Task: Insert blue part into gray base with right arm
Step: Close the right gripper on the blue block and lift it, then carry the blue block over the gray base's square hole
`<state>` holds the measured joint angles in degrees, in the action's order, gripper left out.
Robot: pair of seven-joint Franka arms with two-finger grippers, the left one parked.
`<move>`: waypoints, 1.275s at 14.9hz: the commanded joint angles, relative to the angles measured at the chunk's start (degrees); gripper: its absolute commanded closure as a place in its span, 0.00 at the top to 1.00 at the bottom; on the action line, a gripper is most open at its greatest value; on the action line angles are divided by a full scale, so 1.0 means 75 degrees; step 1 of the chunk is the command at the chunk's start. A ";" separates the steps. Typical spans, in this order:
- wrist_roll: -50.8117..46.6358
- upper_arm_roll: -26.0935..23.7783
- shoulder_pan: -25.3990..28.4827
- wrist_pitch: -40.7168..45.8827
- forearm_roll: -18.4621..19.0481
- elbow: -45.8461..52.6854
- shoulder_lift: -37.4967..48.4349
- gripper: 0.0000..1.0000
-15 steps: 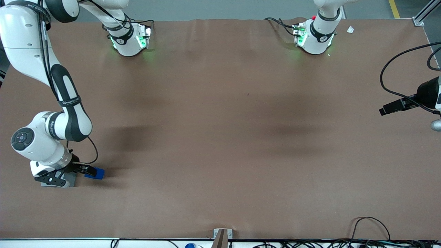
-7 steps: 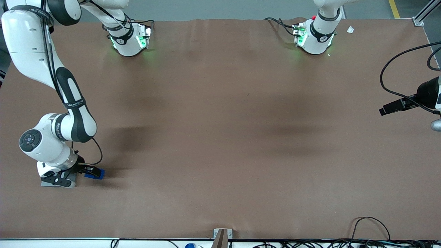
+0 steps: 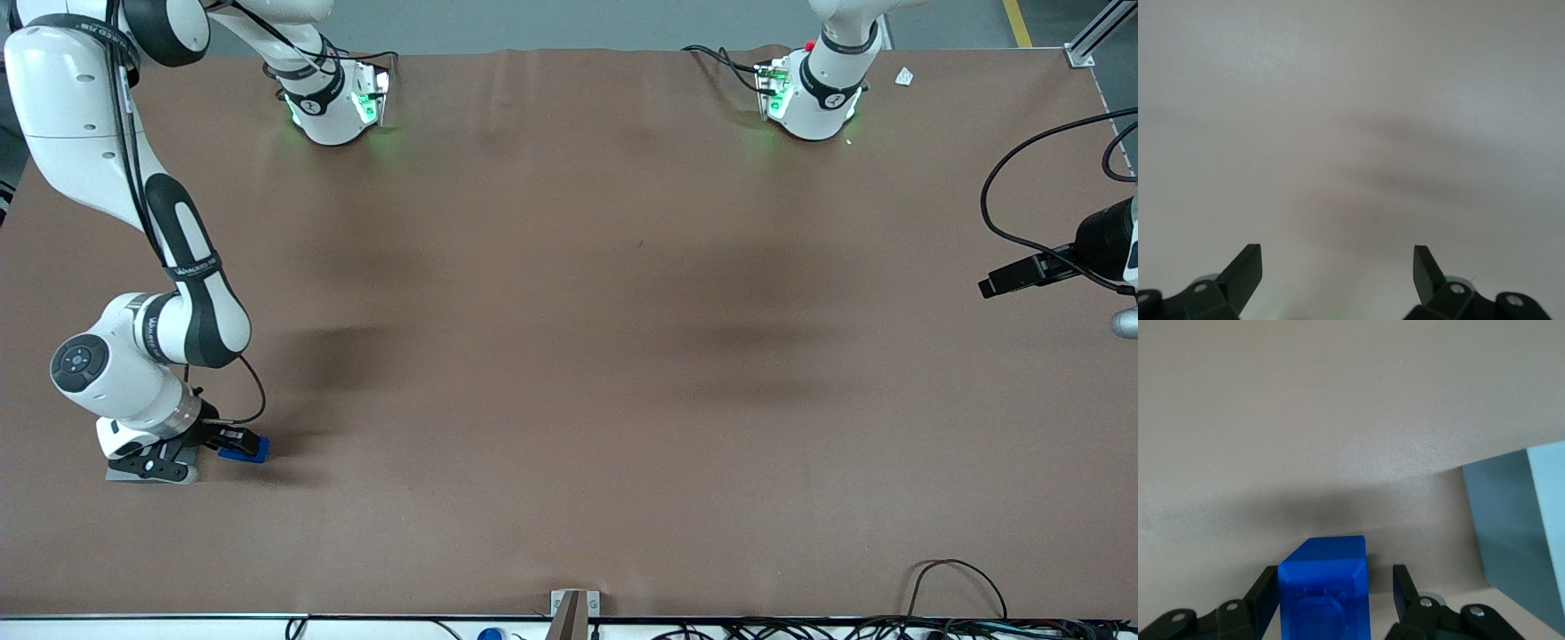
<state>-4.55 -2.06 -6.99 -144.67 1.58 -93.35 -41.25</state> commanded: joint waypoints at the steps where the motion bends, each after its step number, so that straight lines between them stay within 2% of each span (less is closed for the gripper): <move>1: 0.0173 -0.0007 0.0111 -0.0012 0.0071 0.0002 -0.0031 0.76; 4: 0.0173 -0.0007 0.0135 0.0000 0.0095 0.0002 -0.0031 0.72; 6: 0.0243 -0.0007 0.0112 0.0012 0.0211 0.0002 -0.0031 0.56; 10: 0.0349 -0.0007 0.0042 0.0035 0.0223 0.0013 -0.0031 0.04; 11: 0.0314 -0.0007 0.0053 0.0035 0.0223 0.0048 -0.0020 0.00; 13: 0.0372 0.0016 0.0042 0.0291 0.0235 0.0130 0.0051 0.00; 16: 0.0489 0.0028 -0.0122 0.1729 0.0235 0.1029 0.0145 0.00; 19: 0.1225 0.0028 -0.0297 0.2939 0.0235 0.1933 0.0156 0.00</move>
<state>1.15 -1.11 -7.45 -127.37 2.37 -82.46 -40.57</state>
